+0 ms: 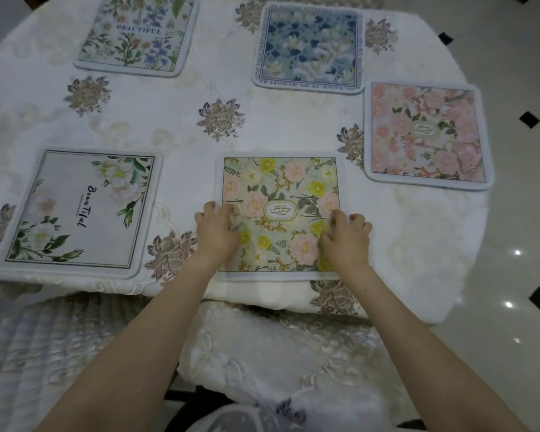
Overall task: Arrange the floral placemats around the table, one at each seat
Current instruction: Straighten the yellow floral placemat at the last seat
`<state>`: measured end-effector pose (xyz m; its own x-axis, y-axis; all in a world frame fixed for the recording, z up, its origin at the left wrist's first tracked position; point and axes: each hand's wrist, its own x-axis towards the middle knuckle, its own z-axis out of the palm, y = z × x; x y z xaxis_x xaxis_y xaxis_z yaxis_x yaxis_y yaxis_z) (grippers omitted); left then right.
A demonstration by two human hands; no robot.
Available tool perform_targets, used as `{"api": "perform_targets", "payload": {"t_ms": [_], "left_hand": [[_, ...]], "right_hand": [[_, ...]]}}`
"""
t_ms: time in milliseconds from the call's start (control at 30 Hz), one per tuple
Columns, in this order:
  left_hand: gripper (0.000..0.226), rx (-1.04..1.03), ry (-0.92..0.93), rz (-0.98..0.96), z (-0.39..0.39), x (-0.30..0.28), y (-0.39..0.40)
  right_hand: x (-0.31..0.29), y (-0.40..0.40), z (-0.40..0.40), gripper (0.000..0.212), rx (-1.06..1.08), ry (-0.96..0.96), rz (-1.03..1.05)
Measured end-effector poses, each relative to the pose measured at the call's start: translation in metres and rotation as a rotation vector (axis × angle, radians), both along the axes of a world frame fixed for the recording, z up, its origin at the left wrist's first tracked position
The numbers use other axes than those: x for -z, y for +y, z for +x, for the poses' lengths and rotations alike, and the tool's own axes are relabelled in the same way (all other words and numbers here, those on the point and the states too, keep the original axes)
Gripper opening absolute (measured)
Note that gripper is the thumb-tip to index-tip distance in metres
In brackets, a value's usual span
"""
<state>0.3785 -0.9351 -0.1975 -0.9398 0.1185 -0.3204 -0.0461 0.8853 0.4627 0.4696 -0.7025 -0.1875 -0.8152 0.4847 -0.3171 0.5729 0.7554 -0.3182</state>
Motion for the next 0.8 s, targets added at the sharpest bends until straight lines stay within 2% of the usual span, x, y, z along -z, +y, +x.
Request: {"api": "perform_targets", "payload": {"t_ms": [333,567,700,800], "left_hand": [[0.050,0.135,-0.003,0.002,0.027,-0.002,0.025],[0.050,0.172,-0.007,-0.046,0.034,-0.002,0.029],[0.049,0.235,0.013,-0.123,0.037,-0.004,0.032],[0.047,0.361,0.110,-0.190,0.043,-0.005,0.033]], "right_hand": [[-0.002,0.016,0.054,0.047,0.104,-0.009,-0.028],[-0.001,0.018,0.063,0.049,0.090,-0.018,-0.006],[-0.003,0.017,0.062,0.047,0.027,-0.047,0.087],[-0.004,0.020,0.061,0.047,-0.123,-0.012,0.150]]}}
